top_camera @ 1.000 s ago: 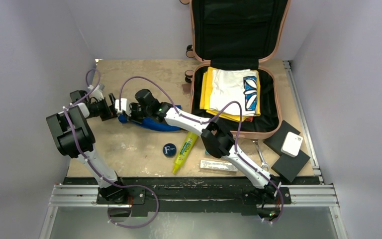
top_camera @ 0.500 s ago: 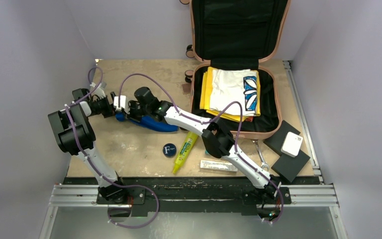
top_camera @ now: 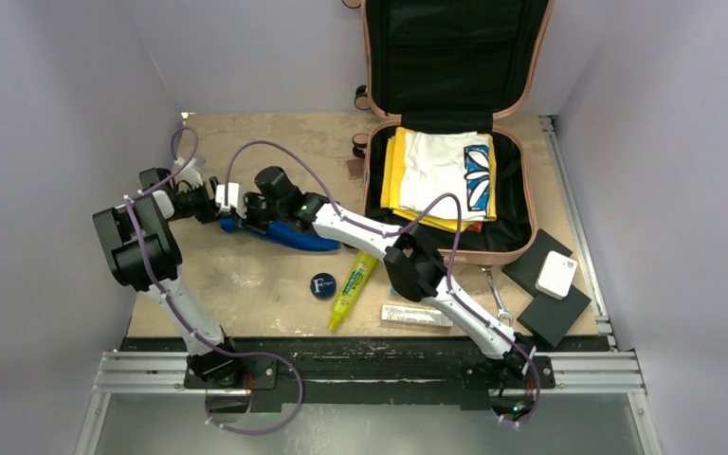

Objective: Pack the luggage
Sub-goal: Pick up the clothes at the center of the board.

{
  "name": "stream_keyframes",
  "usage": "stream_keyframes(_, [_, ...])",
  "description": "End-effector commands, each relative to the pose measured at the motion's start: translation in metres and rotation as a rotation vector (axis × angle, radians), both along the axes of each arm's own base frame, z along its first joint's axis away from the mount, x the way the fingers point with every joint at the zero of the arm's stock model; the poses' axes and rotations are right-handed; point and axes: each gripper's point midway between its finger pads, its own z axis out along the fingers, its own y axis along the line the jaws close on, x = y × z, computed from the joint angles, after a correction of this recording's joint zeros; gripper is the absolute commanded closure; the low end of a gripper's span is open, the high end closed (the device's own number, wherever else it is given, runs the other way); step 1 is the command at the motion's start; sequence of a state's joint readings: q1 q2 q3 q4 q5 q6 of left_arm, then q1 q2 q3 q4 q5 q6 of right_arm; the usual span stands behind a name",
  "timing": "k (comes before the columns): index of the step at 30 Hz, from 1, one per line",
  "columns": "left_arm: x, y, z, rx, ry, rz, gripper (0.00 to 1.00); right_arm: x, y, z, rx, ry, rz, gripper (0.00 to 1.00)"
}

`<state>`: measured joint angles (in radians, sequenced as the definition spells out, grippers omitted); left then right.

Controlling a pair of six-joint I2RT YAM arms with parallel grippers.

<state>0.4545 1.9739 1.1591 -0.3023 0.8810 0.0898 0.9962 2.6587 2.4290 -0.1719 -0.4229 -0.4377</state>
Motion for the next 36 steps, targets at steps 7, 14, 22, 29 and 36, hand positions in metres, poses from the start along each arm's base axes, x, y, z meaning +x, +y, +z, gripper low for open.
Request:
stream_keyframes(7, [-0.081,-0.025,-0.069,-0.018,0.429,-0.026,0.72,-0.011,0.017,0.026,0.068,-0.039,0.03,1.0])
stream_keyframes(14, [-0.062,-0.017,-0.047,0.012,0.36,-0.006,1.0,-0.012,0.009,0.022,0.025,-0.041,0.024,0.59])
stream_keyframes(22, [-0.006,0.011,0.016,0.139,0.126,0.03,1.0,-0.022,-0.052,0.059,-0.055,-0.009,0.089,0.01])
stream_keyframes(29, [0.036,-0.002,0.087,0.258,-0.113,-0.048,1.0,-0.006,-0.137,0.097,-0.039,0.05,0.054,0.01])
stream_keyframes(36, [0.058,-0.06,0.155,0.41,-0.322,-0.193,1.0,0.031,-0.205,0.11,-0.018,0.019,-0.092,0.01])
